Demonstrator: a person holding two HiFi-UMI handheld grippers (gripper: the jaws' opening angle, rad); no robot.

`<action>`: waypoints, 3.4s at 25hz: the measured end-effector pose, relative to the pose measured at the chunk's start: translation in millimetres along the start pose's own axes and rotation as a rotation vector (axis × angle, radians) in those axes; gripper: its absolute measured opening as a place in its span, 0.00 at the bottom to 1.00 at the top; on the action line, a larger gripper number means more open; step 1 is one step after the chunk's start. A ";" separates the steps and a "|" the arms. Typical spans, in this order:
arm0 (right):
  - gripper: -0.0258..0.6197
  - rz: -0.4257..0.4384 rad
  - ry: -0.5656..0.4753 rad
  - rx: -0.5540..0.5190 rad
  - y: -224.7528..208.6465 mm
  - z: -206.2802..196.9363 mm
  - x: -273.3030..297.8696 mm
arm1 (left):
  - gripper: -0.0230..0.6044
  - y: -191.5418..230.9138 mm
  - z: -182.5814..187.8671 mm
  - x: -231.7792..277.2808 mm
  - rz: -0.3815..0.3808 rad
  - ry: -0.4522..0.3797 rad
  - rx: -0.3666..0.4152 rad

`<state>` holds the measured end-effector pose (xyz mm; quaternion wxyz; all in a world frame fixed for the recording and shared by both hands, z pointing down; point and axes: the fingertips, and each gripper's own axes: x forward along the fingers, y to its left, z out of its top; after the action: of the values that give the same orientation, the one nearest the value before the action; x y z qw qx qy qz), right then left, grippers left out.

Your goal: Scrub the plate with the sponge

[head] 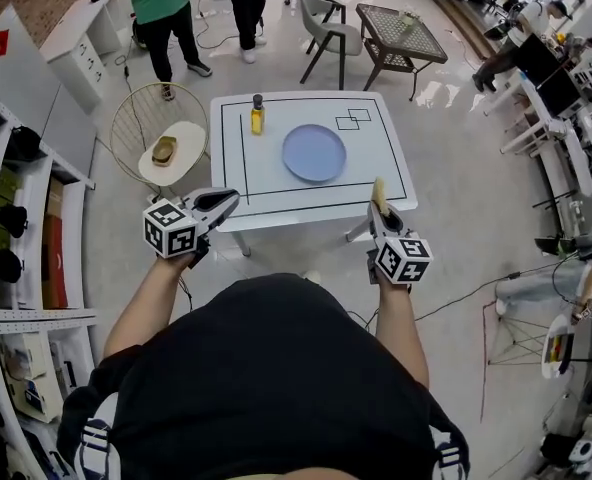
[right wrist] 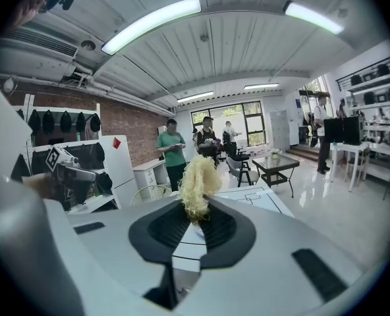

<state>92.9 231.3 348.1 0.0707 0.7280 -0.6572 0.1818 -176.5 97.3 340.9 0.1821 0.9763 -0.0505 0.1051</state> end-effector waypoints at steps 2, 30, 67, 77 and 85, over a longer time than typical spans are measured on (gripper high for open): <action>0.09 0.011 0.003 -0.002 -8.5 4.0 10.1 | 0.08 4.6 2.7 8.6 0.011 0.003 -0.004; 0.09 0.189 0.047 -0.023 -117.3 44.3 109.7 | 0.08 30.7 48.4 126.8 0.161 -0.020 -0.047; 0.09 0.273 0.068 -0.046 -177.2 51.9 154.7 | 0.08 37.1 50.5 205.0 0.210 -0.013 -0.075; 0.09 0.230 0.077 -0.043 -159.4 62.2 183.8 | 0.08 79.8 60.7 199.9 0.163 -0.020 -0.087; 0.09 0.222 0.106 -0.052 -141.1 62.8 209.5 | 0.08 112.2 60.0 196.3 0.138 -0.016 -0.111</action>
<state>256.9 32.5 384.3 0.1035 0.6379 -0.7338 0.2097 10.3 -40.6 368.8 0.2278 0.9598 -0.1250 0.1065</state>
